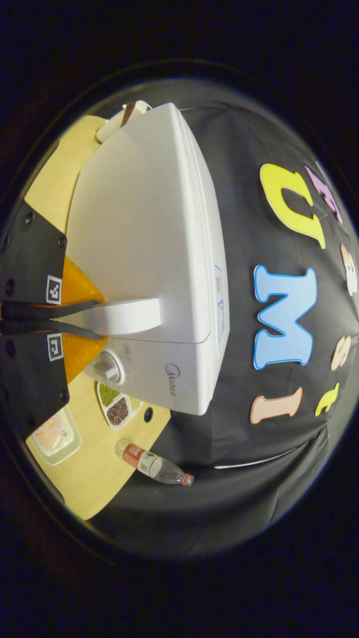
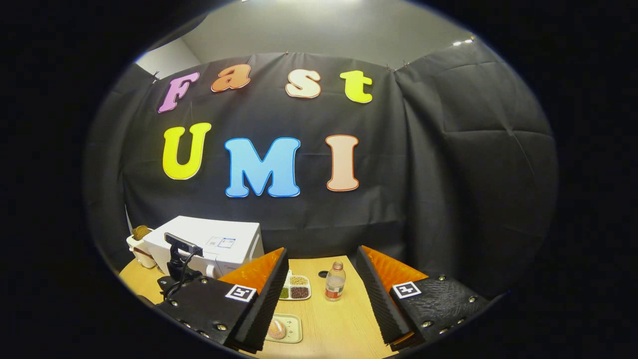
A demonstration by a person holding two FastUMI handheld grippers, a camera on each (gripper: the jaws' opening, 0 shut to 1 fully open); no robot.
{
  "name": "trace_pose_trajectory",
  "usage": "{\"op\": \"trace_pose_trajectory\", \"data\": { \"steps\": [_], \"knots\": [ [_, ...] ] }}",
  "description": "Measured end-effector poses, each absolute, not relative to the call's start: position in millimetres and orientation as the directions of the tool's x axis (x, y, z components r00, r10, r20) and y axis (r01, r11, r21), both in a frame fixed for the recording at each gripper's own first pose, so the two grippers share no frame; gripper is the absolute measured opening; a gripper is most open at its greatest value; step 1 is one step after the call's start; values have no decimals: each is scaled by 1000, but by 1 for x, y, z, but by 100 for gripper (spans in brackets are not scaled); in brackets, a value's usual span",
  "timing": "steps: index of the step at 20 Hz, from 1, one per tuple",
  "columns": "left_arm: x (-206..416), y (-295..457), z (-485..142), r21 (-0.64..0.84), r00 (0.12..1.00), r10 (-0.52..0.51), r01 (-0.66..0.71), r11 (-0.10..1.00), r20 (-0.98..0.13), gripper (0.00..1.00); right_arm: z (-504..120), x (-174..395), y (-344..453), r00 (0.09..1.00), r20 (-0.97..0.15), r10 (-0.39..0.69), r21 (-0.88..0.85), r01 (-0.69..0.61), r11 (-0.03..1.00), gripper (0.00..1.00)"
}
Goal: Open the microwave oven with the left hand, put the food in, and close the microwave oven.
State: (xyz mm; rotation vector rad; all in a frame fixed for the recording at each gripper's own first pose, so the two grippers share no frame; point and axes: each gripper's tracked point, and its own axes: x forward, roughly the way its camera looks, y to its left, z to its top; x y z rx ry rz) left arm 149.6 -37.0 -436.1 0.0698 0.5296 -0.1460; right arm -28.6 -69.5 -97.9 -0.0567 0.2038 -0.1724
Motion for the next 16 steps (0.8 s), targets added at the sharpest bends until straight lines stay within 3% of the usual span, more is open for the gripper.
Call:
{"op": "trace_pose_trajectory", "data": {
  "steps": [9,16],
  "knots": [
    [147,-38,-435,13,824,-159,198,980,-545,6,-96,-23,-71,964,-188,-190,-53,184,982,84],
    [51,-22,-425,-6,760,-276,337,941,-589,7,-104,-15,-55,970,-194,-146,-34,142,989,84]
  ]
}}
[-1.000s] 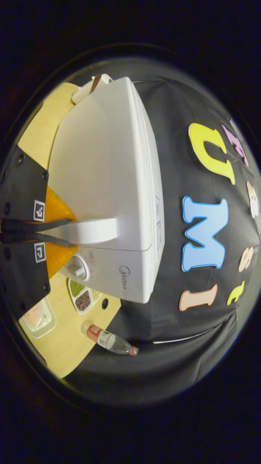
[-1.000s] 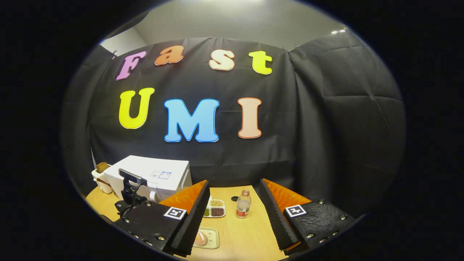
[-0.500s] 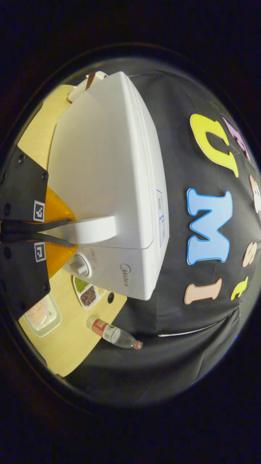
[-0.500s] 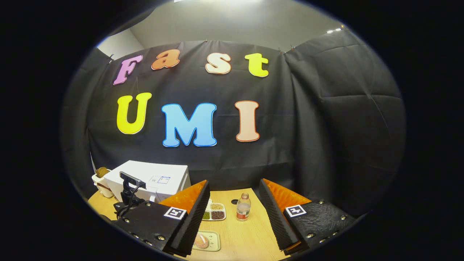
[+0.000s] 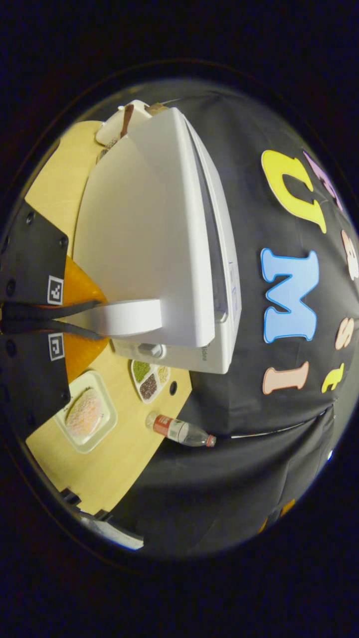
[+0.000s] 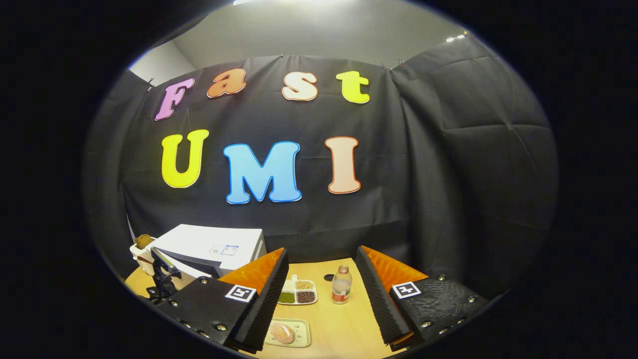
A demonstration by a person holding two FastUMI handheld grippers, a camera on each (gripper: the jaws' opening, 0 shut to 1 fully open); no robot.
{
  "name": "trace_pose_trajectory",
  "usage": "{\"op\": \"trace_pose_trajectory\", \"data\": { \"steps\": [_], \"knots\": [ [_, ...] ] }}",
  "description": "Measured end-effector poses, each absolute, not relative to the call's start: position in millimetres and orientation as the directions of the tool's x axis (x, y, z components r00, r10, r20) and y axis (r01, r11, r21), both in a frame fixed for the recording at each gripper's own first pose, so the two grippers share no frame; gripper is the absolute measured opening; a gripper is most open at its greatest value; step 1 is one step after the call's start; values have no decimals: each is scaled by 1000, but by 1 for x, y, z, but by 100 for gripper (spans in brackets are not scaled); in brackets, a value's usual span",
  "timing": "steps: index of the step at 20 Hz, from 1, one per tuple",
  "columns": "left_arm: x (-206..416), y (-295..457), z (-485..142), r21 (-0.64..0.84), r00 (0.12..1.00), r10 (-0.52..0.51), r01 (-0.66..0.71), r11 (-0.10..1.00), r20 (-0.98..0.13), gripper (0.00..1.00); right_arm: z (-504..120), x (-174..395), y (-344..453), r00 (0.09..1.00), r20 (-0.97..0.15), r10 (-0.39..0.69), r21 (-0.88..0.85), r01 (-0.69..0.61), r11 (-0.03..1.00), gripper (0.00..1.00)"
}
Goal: Open the microwave oven with the left hand, put the food in, and close the microwave oven.
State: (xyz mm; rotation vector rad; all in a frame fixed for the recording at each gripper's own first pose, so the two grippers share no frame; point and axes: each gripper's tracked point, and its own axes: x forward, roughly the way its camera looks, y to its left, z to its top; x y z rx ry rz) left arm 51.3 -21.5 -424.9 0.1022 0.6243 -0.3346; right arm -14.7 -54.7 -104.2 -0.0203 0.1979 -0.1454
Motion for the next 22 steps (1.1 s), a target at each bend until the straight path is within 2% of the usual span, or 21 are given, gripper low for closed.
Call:
{"op": "trace_pose_trajectory", "data": {
  "steps": [8,13,22],
  "knots": [
    [-40,28,-413,-34,668,-399,489,872,-628,7,-142,-15,13,958,-284,41,2,-42,999,84],
    [-88,70,-408,-51,628,-438,536,843,-643,7,-189,-30,57,895,-416,161,64,-148,987,84],
    [-150,173,-400,-66,542,-466,600,798,-699,7,-268,-51,79,796,-582,167,141,-104,985,84]
  ]
}}
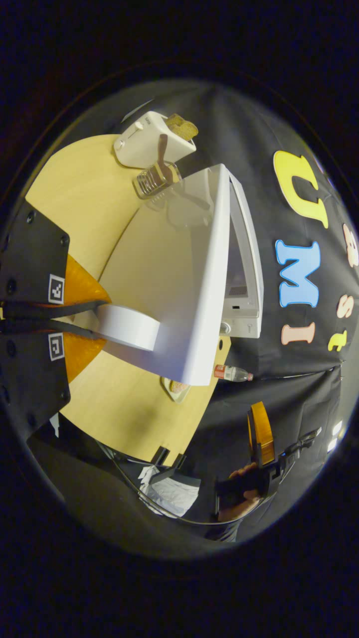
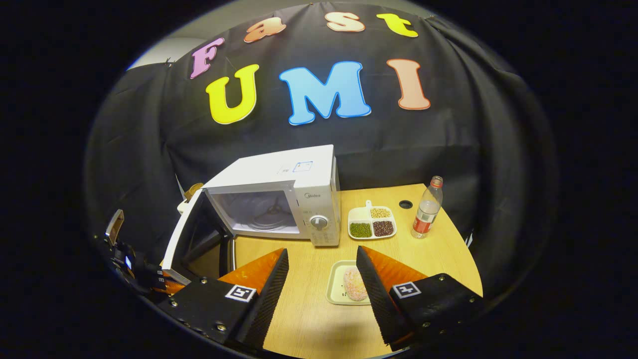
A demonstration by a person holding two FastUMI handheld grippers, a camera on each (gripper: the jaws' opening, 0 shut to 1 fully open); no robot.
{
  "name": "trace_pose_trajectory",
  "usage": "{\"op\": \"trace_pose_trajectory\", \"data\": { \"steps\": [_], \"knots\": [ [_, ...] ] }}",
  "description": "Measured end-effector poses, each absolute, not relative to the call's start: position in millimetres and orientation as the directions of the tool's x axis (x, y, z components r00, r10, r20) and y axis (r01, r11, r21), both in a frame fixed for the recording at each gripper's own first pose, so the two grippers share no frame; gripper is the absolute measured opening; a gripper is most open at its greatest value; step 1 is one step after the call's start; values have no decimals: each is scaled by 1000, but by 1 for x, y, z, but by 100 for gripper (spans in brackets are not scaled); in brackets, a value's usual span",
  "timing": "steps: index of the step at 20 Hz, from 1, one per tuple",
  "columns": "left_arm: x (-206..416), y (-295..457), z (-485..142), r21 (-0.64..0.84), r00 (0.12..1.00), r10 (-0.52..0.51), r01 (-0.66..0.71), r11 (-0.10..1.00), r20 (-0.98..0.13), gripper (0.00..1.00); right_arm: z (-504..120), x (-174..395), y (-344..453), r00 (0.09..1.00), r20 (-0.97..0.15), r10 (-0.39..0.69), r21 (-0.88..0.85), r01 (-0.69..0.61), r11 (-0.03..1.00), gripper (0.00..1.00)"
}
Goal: Open the microwave oven with the left hand, put the food in, and close the microwave oven.
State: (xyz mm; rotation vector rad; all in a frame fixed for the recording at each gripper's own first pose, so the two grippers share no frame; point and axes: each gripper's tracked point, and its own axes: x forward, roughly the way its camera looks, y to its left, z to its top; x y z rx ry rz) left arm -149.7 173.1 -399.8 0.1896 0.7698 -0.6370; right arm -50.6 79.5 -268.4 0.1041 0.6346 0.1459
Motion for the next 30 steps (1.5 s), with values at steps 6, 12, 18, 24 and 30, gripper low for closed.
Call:
{"op": "trace_pose_trajectory", "data": {
  "steps": [6,12,18,24,30],
  "knots": [
    [-169,247,-397,-56,513,-459,620,782,-725,7,-333,-56,51,701,-707,96,109,-25,994,84],
    [-171,315,-395,-25,545,-398,567,823,-738,7,-408,-53,26,585,-810,34,73,43,996,84],
    [-170,348,-395,-3,610,-343,488,873,-714,7,-465,-39,21,504,-864,17,53,56,997,84],
    [-166,373,-392,46,691,-258,389,920,-675,7,-488,-33,26,448,-892,65,85,25,996,84],
    [-167,377,-392,19,729,-229,315,949,-644,59,-500,-33,34,422,-905,61,52,-32,998,84]
  ]
}}
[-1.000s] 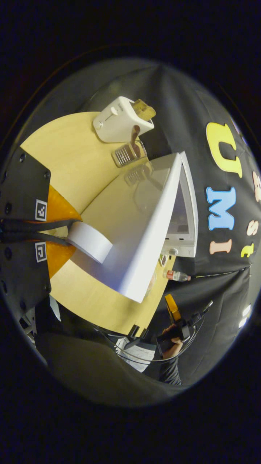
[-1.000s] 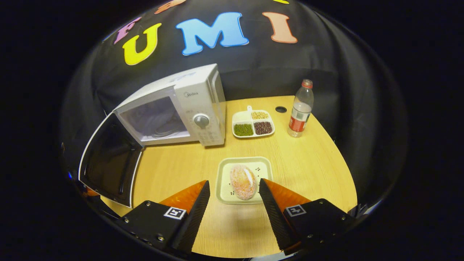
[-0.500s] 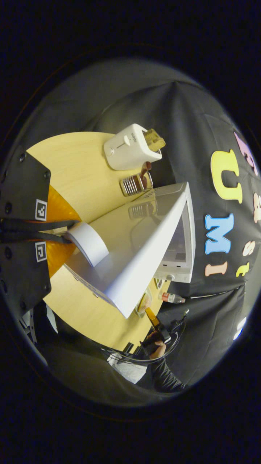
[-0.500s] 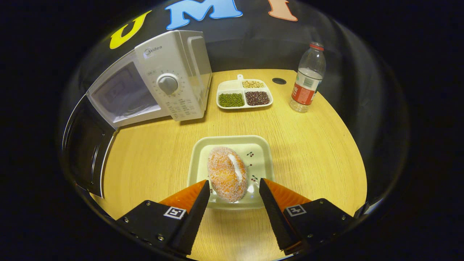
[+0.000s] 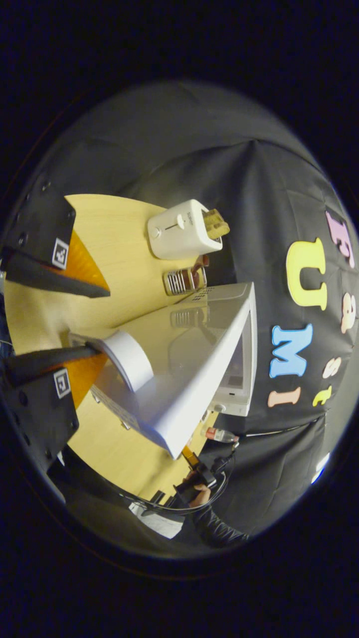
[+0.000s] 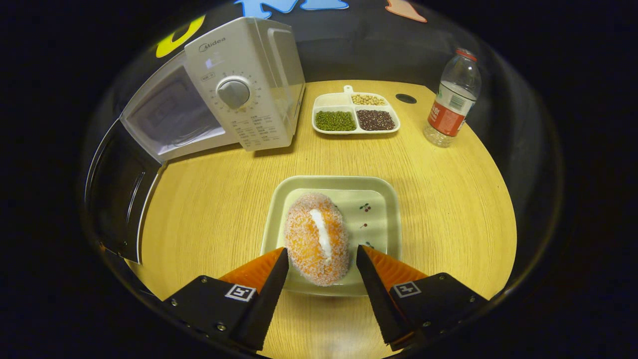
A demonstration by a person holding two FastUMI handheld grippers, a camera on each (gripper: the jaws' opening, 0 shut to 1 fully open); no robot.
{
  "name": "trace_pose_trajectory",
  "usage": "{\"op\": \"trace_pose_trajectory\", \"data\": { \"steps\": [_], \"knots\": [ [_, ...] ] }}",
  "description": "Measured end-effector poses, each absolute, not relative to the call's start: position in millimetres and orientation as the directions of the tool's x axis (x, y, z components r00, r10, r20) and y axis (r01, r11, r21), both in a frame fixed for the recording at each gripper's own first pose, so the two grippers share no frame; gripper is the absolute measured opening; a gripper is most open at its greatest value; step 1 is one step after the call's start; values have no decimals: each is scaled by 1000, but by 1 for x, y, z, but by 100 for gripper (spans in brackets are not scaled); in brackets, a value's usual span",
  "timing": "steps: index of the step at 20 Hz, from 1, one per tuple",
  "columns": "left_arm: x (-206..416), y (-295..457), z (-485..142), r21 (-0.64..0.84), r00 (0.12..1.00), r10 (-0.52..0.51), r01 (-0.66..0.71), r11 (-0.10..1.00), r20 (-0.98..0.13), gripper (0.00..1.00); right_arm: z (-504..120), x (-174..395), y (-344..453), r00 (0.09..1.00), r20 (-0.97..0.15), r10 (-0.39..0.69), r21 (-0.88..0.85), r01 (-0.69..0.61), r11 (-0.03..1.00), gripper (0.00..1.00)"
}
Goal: Open the microwave oven with the left hand, put the food in, and close the microwave oven.
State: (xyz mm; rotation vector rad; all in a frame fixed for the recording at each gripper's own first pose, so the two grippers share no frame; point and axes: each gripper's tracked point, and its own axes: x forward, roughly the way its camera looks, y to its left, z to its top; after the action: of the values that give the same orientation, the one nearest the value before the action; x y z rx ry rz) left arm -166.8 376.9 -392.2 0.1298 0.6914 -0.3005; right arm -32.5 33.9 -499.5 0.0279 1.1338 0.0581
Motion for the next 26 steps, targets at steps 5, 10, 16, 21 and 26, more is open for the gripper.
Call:
{"op": "trace_pose_trajectory", "data": {
  "steps": [5,10,16,21,26],
  "knots": [
    [-169,376,-392,45,743,-191,285,957,-641,90,-498,-32,32,428,-901,68,45,-63,997,64],
    [-183,382,-371,77,792,-104,187,979,-602,97,-484,-31,14,465,-885,1,-60,-116,991,43],
    [-211,378,-282,122,881,92,-40,992,-463,97,-462,-37,20,498,-866,41,-91,-238,967,42],
    [-204,322,-183,100,945,143,-119,988,-295,94,-424,-33,32,576,-815,66,-166,-341,925,41],
    [-166,240,-113,115,983,44,-24,993,-179,94,-377,-26,52,696,-715,74,-337,-435,835,41]
  ]
}}
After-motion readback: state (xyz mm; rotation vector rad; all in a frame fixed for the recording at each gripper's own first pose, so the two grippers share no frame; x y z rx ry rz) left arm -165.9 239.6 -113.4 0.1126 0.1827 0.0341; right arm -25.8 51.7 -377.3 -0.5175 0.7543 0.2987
